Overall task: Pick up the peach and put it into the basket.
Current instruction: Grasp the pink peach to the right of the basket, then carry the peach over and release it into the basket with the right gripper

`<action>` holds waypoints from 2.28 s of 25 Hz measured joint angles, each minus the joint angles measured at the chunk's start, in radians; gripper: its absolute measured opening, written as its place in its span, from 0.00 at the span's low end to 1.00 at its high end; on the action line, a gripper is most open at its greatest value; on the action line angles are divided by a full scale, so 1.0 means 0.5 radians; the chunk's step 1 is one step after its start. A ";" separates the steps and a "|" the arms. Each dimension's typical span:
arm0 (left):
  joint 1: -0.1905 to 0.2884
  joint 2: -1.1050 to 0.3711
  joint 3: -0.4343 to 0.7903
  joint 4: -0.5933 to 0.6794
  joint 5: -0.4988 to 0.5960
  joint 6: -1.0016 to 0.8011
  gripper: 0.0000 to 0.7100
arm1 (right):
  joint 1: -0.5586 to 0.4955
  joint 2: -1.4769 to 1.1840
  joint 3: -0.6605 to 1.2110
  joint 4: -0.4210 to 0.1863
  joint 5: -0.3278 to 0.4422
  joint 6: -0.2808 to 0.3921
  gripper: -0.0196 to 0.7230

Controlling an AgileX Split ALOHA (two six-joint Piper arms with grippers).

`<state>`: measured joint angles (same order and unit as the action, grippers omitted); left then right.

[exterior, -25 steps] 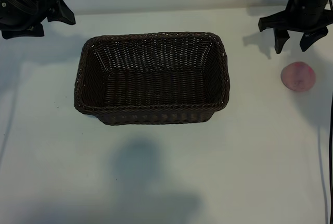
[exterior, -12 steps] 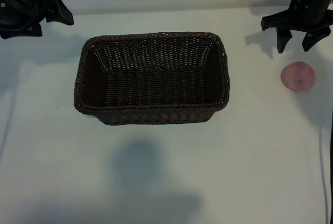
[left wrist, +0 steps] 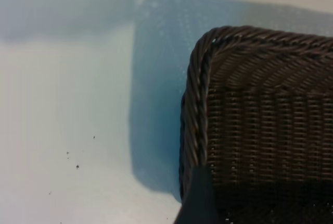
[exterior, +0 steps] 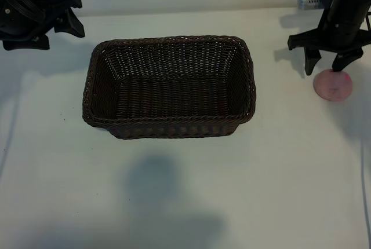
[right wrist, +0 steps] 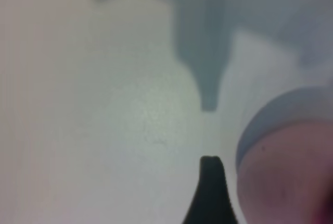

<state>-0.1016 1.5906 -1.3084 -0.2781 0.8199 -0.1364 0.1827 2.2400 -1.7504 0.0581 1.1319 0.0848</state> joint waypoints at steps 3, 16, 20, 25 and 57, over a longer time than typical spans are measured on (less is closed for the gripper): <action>0.000 0.022 0.000 0.000 0.015 -0.002 0.83 | -0.001 0.000 0.021 0.002 -0.034 0.000 0.75; 0.000 0.024 0.000 0.000 0.016 -0.002 0.83 | -0.002 0.000 0.023 -0.240 -0.022 0.060 0.75; 0.000 0.024 0.000 0.000 0.016 -0.002 0.83 | -0.002 0.000 0.023 -0.276 0.005 0.061 0.75; 0.000 0.024 0.000 0.000 0.016 -0.002 0.83 | -0.002 0.000 0.023 -0.384 0.026 0.113 0.73; 0.000 0.024 0.000 0.000 0.021 -0.003 0.83 | -0.020 -0.463 0.037 -0.270 0.169 -0.060 0.08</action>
<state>-0.1016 1.6025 -1.3084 -0.2781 0.8302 -0.1381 0.1727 2.0083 -1.7319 -0.0769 1.2165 0.0546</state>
